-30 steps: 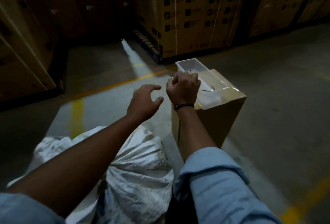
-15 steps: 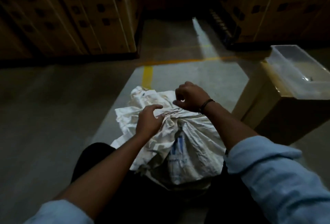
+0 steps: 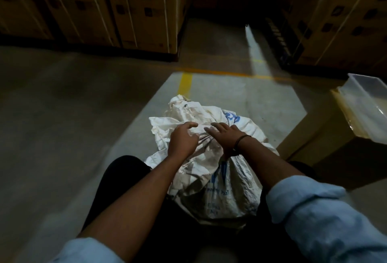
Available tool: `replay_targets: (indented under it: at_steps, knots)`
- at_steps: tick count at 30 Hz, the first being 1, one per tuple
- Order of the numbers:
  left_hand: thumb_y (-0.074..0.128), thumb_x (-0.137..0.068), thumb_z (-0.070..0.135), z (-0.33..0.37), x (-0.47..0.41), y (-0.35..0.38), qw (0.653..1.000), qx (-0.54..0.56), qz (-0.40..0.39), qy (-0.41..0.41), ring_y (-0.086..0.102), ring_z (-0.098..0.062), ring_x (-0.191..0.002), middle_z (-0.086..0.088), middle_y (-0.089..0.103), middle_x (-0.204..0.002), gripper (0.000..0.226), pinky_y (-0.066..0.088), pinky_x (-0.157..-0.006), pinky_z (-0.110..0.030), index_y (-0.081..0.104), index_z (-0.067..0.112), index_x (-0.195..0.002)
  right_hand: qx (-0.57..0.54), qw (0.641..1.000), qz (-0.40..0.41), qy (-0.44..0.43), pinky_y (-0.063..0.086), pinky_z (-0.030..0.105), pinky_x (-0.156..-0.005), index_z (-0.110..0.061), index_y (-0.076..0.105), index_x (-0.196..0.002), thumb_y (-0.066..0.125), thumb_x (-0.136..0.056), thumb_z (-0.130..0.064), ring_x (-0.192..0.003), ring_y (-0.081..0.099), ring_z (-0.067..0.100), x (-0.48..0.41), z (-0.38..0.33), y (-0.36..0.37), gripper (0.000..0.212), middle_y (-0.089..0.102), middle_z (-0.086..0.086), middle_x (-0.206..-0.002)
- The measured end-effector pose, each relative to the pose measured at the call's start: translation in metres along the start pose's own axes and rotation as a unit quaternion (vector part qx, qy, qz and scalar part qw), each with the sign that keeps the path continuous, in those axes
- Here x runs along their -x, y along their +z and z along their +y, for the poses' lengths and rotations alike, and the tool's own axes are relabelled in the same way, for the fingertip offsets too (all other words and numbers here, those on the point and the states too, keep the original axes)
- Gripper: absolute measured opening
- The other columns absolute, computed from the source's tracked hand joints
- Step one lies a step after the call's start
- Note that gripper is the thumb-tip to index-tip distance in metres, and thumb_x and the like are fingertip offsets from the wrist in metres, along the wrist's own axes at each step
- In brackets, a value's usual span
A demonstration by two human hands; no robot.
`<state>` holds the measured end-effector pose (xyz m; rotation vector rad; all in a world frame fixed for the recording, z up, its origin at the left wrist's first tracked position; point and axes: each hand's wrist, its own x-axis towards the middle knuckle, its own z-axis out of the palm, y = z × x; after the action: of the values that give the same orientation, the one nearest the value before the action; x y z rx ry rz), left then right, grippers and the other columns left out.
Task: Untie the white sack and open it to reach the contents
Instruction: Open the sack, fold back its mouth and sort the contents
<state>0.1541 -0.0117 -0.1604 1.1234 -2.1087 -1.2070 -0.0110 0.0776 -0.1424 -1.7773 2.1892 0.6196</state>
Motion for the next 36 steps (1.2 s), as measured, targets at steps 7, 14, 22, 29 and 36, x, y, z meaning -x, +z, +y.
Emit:
replay_targets:
  at_steps: [7,14,22,29,36]
  knots:
    - [0.066,-0.083,0.019,0.003,0.002,0.008,0.995,-0.09,-0.008,0.052,0.055,-0.019,-0.122,0.007,0.063,-0.127,0.034,0.045,-0.104,-0.035,0.066,0.033,-0.114,-0.071,0.992,0.108,0.012,0.038,0.043,-0.099,-0.032,0.032,-0.145,0.073,-0.074,-0.053,-0.127,0.048,0.025,-0.019,0.006,0.023,0.084,0.046,0.003,-0.141]
    - [0.044,-0.081,0.028,0.031,0.019,0.012,0.892,-0.337,0.083,0.289,0.043,-0.033,-0.135,0.001,0.057,-0.136,0.041,0.023,-0.116,-0.053,0.067,0.029,-0.114,-0.306,0.894,0.232,0.233,0.046,0.039,-0.086,-0.014,0.064,-0.108,0.042,-0.098,-0.045,-0.104,0.062,0.035,-0.042,0.012,0.017,0.04,0.068,0.016,-0.11]
    - [0.058,-0.08,0.025,0.029,0.018,0.017,0.897,-0.356,0.102,0.24,0.033,-0.03,-0.142,0.002,0.049,-0.145,0.039,0.016,-0.12,-0.054,0.065,0.036,-0.117,-0.359,0.923,0.135,0.027,0.045,0.042,-0.093,-0.026,0.057,-0.111,0.054,-0.071,-0.053,-0.107,0.061,0.023,-0.031,0.018,0.02,0.049,0.066,0.002,-0.114]
    - [0.063,-0.079,0.026,0.021,0.014,0.026,0.917,-0.345,0.078,0.187,0.034,-0.03,-0.14,0.002,0.049,-0.144,0.039,0.017,-0.12,-0.052,0.064,0.035,-0.117,-0.527,0.848,-0.029,-0.04,0.039,0.045,-0.109,-0.033,0.069,-0.11,0.054,-0.081,-0.006,-0.119,0.057,0.024,-0.024,0.029,0.022,0.042,0.064,0.003,-0.129]
    - [0.063,-0.079,0.023,0.017,0.017,0.024,0.92,-0.341,0.062,0.185,0.034,-0.029,-0.14,0.001,0.051,-0.144,0.04,0.018,-0.12,-0.052,0.064,0.035,-0.118,-0.015,0.996,0.013,-0.084,0.024,0.048,-0.113,-0.048,0.022,-0.147,0.068,-0.081,-0.037,-0.143,0.026,0.023,-0.028,0.022,0.028,0.081,0.017,-0.005,-0.161]
